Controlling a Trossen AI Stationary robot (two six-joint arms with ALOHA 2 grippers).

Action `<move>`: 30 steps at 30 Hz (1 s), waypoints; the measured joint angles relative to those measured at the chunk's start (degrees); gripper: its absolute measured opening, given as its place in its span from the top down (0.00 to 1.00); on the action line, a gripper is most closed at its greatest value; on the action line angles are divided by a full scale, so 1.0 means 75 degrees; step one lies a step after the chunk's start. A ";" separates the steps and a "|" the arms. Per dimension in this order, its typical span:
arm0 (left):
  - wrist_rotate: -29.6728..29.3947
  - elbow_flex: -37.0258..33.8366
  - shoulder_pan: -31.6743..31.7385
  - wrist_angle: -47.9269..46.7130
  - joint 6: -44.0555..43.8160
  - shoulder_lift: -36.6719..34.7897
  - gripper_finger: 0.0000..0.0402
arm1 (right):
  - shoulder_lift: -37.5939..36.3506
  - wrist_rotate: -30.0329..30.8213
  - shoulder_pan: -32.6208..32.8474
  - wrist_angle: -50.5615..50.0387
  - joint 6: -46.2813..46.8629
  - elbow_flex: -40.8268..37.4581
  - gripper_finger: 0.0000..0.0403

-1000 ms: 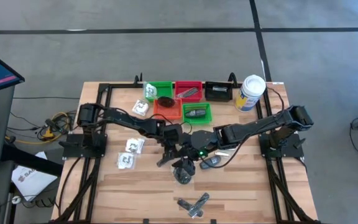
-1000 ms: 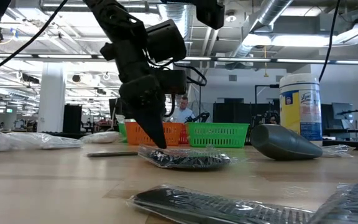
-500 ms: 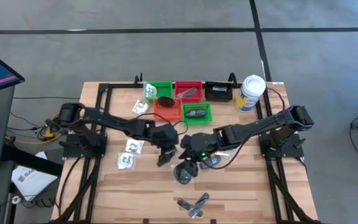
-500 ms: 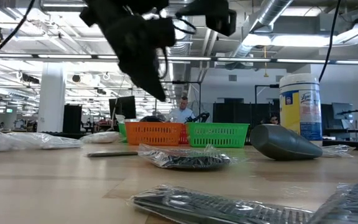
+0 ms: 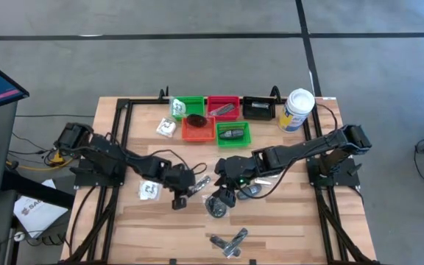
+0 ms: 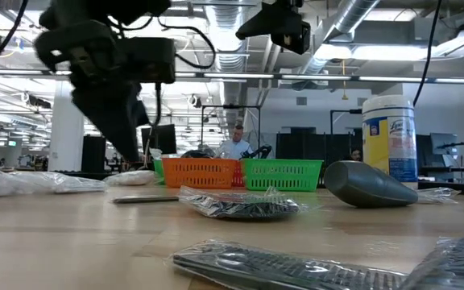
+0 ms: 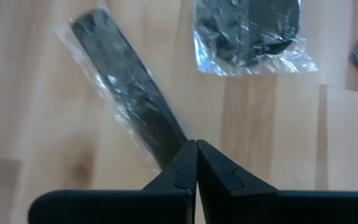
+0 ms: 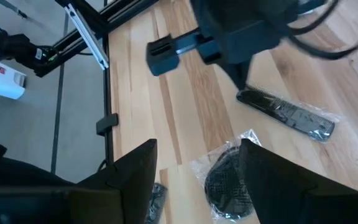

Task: Pick & Place Travel size toiletries
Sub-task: Put the nail cutter into the black bin

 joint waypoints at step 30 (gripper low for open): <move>-0.0649 -0.0039 -0.0604 0.0603 -0.1485 0.0000 1.00 | 0.0000 0.0040 -0.0082 0.1069 -0.0022 -0.0923 0.46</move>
